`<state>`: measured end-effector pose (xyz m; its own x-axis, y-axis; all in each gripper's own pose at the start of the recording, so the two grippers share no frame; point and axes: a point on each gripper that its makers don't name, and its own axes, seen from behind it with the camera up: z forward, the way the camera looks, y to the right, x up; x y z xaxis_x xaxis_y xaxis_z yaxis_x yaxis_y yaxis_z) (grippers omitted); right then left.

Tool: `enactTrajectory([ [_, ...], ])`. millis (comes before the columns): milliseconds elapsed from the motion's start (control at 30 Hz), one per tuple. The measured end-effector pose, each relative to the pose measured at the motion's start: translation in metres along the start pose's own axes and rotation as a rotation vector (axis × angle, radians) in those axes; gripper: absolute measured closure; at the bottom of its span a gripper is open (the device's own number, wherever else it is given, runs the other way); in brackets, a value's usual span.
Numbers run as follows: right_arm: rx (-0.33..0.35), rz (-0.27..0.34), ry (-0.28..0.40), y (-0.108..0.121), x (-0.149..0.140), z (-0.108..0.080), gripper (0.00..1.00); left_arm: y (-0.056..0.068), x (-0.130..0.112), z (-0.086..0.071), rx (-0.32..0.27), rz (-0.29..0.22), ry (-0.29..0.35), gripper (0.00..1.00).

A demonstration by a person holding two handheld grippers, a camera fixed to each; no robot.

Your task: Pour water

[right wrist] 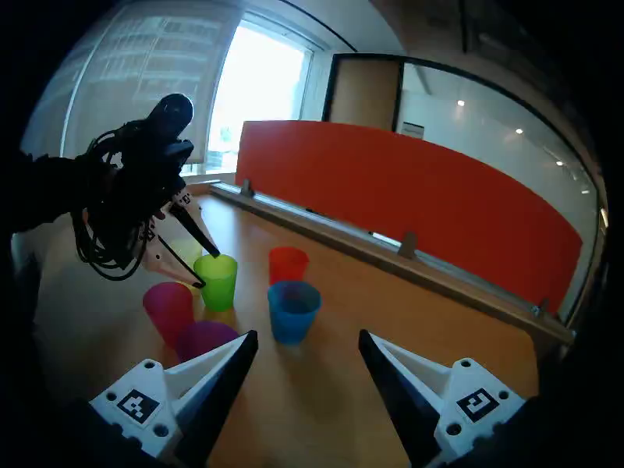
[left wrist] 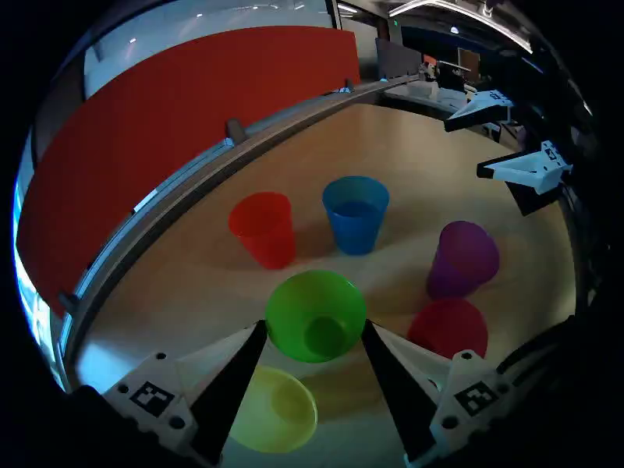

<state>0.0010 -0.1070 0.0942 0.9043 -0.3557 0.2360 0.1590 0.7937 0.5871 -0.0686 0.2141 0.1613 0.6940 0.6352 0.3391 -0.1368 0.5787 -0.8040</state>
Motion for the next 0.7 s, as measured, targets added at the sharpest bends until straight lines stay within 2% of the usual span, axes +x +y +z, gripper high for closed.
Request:
enactTrajectory([
  [300,0.003,0.004,-0.002,-0.001,-0.003,0.001,0.00,0.002,0.004,0.006,0.007,0.005,0.010,0.10],
  [700,0.002,0.012,-0.008,-0.001,-0.008,0.002,0.00,0.001,0.003,0.013,0.009,-0.013,0.026,0.10],
])
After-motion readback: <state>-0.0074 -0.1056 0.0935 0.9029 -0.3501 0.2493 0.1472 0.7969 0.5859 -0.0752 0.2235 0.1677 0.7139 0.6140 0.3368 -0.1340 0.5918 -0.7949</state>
